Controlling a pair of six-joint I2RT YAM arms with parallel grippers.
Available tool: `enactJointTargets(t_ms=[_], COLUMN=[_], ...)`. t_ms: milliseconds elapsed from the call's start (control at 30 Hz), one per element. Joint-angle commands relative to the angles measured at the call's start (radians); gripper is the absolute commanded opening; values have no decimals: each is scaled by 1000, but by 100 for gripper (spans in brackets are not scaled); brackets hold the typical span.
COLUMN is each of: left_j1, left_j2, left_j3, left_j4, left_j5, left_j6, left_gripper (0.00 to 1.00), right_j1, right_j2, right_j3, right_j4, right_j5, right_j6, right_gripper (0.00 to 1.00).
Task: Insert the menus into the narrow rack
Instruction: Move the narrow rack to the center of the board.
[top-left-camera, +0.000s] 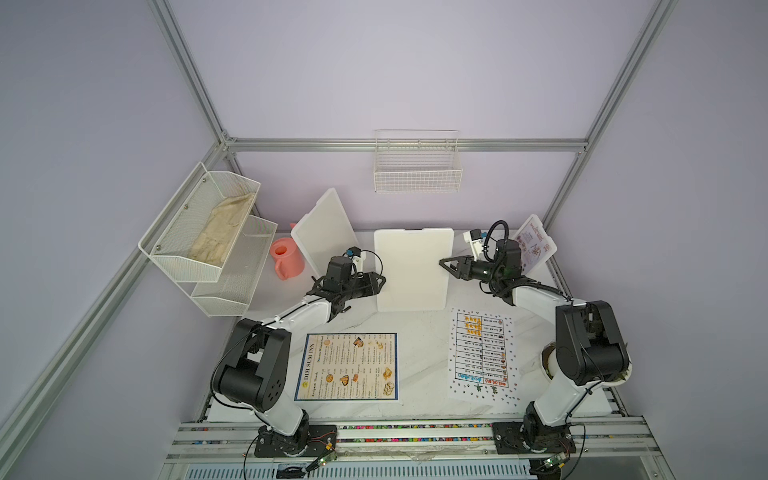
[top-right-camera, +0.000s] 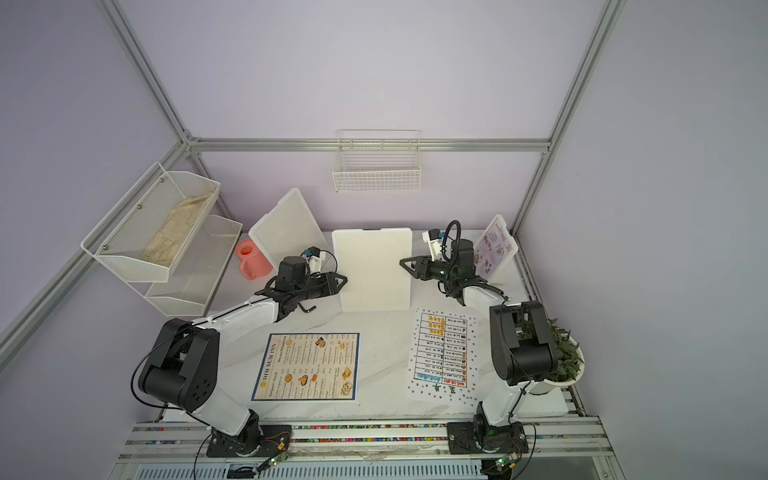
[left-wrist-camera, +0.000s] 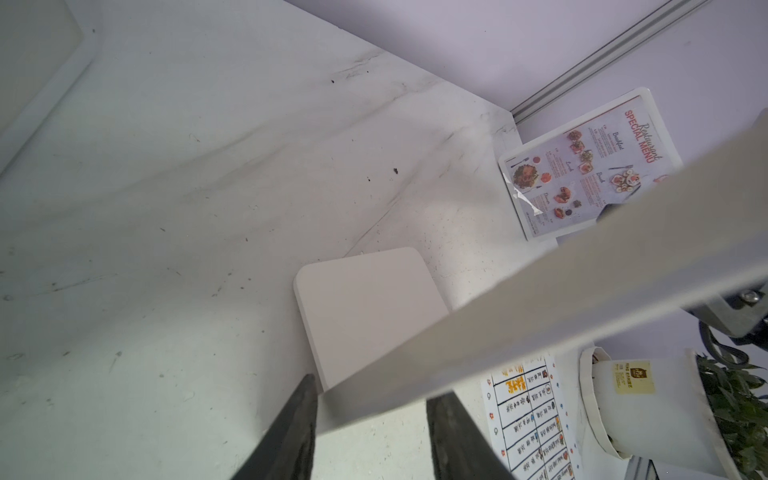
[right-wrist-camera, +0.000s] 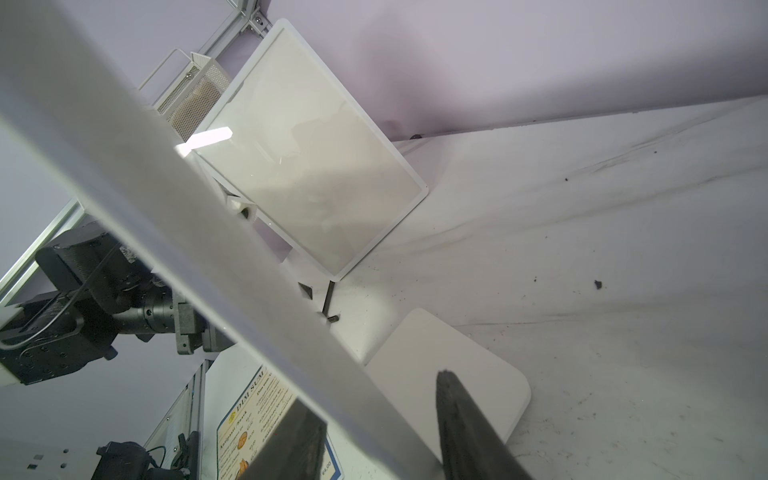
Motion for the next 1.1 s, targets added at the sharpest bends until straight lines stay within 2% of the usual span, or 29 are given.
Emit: enactJointTargets(t_ms=[0, 333, 467, 533, 633, 700, 833, 900, 1067], left_j1=[19, 26, 28, 29, 28, 28, 18, -9, -117], left_j2=[23, 60, 50, 38, -9, -64, -194, -277, -376], left_j3=[78, 114, 108, 104, 90, 66, 1, -28, -82], left_j4=[-5, -9, -13, -22, -59, -91, -184, -227, -305], left_j5=[-25, -12, -22, -32, -63, -102, -200, -268, -389], left_j6=[-6, 3, 2, 3, 14, 22, 31, 39, 19], left_gripper=[48, 48, 53, 60, 73, 82, 100, 100, 100], right_j1=[15, 19, 21, 21, 22, 23, 28, 41, 120], right_j2=[-37, -59, -64, -71, -109, -153, -263, -298, -365], right_j3=[-29, -69, -66, -64, -69, -87, -125, -124, -105], right_j4=[34, 31, 25, 12, -33, -76, -227, -331, -634], right_j5=[-17, 1, 11, 17, 55, 113, 311, 408, 784], right_j6=[8, 11, 8, 3, -16, -31, -46, -44, -4], right_gripper=[46, 46, 47, 54, 81, 97, 97, 97, 97])
